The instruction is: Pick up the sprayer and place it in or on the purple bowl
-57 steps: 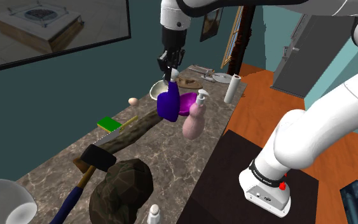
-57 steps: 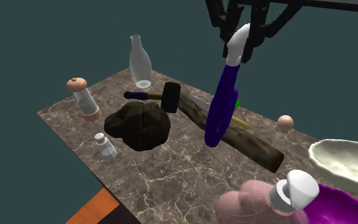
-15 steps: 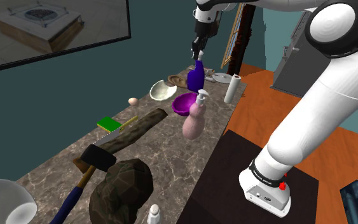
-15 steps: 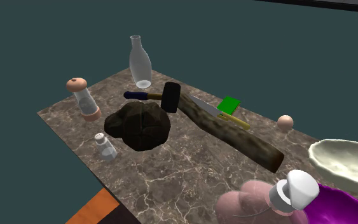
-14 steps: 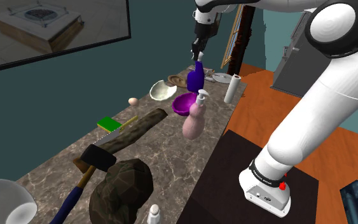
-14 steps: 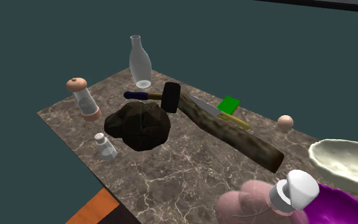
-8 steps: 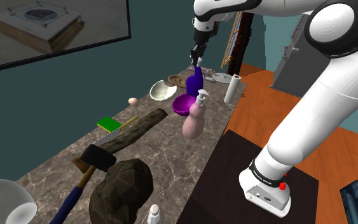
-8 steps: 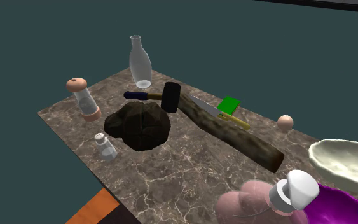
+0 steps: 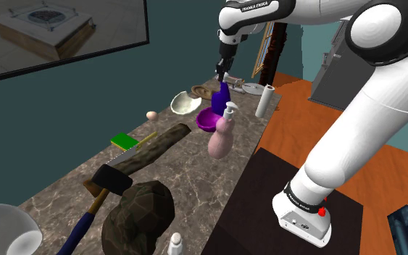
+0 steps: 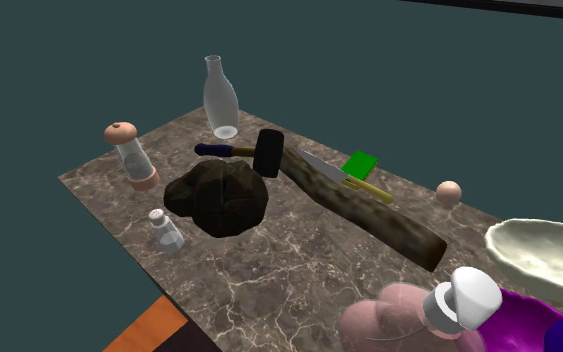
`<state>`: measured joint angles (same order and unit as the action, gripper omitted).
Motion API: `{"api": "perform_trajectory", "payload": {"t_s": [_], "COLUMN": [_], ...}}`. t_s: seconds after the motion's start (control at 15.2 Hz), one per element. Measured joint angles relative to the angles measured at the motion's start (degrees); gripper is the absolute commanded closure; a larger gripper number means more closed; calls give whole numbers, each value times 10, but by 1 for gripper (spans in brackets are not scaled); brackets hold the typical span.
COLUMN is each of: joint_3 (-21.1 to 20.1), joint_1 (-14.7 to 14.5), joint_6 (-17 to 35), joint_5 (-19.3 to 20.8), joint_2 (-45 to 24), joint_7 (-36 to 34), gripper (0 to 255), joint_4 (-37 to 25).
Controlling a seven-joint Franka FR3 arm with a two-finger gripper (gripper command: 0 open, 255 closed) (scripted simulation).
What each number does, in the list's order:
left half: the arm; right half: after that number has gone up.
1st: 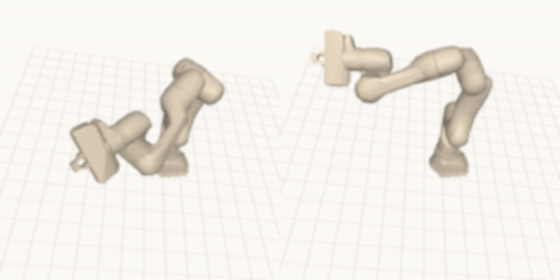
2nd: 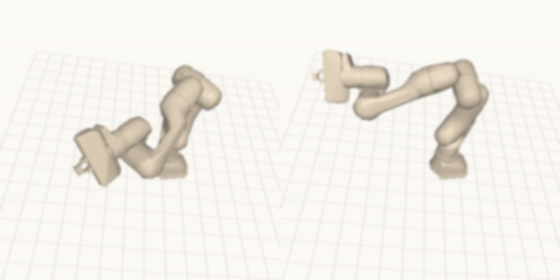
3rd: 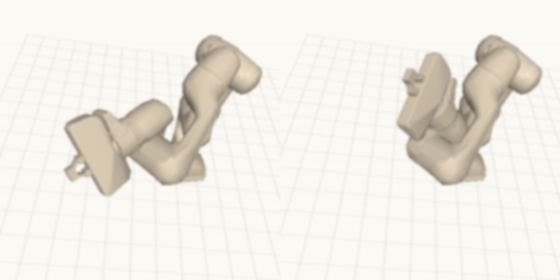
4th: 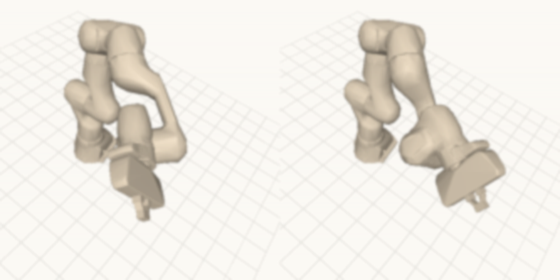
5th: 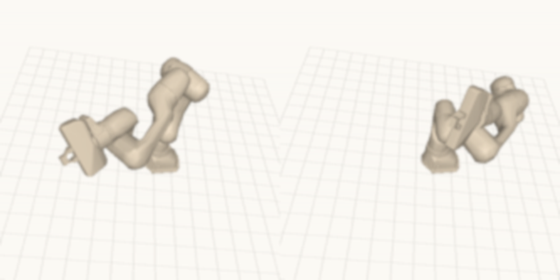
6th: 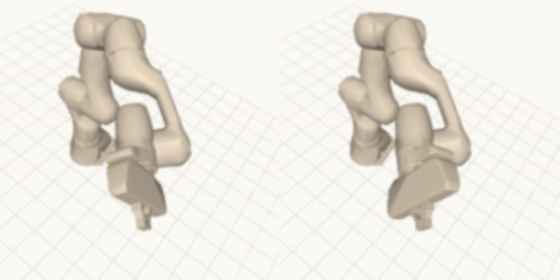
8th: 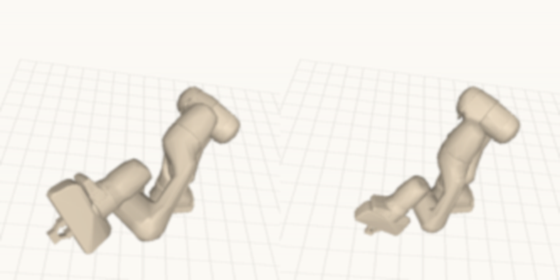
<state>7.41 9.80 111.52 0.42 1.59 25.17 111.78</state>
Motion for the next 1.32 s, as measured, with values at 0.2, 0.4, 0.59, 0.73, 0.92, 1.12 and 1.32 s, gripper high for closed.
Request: {"api": "perform_trajectory", "payload": {"t_s": [0.2,0.4,0.59,0.73,0.92,1.12,1.32], "joint_3": [0,0,0,0,0,0,0], "joint_1": [0,0,0,0,0,0,0], "joint_6": [2,2,2,2,-38,-65,-69], "joint_5": [0,0,0,0,1,1,1], "joint_2": [0,0,0,0,7,10,10], "joint_7": [0,0,0,0,0,0,0], "gripper": [255,0,0,0,0,0,0], "joint_4": [2,2,2,2,-32,-56,-60]}}
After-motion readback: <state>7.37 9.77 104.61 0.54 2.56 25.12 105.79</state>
